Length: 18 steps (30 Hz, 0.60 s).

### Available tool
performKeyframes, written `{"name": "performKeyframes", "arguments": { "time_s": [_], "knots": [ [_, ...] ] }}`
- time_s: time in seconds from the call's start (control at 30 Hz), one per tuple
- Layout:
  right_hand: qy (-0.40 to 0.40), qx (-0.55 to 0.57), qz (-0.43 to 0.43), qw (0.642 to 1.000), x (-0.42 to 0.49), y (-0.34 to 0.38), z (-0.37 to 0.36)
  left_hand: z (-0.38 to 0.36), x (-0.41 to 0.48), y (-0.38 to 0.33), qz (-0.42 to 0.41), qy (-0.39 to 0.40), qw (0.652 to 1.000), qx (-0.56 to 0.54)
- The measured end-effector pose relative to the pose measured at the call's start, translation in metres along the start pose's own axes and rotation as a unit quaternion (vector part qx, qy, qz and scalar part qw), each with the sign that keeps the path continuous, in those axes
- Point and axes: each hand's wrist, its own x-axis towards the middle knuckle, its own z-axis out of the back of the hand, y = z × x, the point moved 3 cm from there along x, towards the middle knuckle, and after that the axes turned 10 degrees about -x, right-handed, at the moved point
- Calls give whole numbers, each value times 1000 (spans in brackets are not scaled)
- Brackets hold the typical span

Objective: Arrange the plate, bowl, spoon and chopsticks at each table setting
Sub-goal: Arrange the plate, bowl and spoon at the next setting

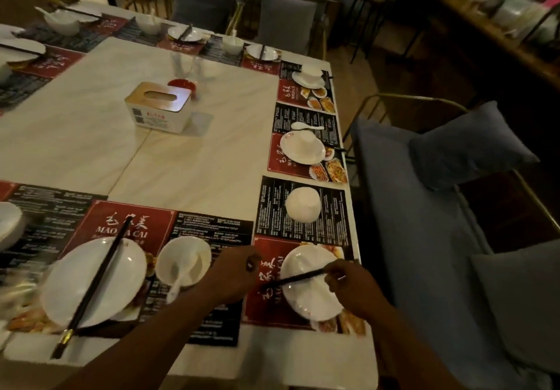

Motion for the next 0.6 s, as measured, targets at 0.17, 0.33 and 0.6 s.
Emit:
{"name": "performKeyframes", "arguments": {
  "time_s": [0.17, 0.33, 0.6],
  "knots": [
    [14, -120, 111, 986, 55, -33, 7, -54, 9, -12, 101, -146, 984, 11],
    [70, -264, 300, 914, 81, -37, -6, -96, -18, -16, 175, -222, 959, -25],
    [112, -364, 405, 831, 98, -30, -21, -127, -40, -3, 238, -275, 929, -66]
  ]
}}
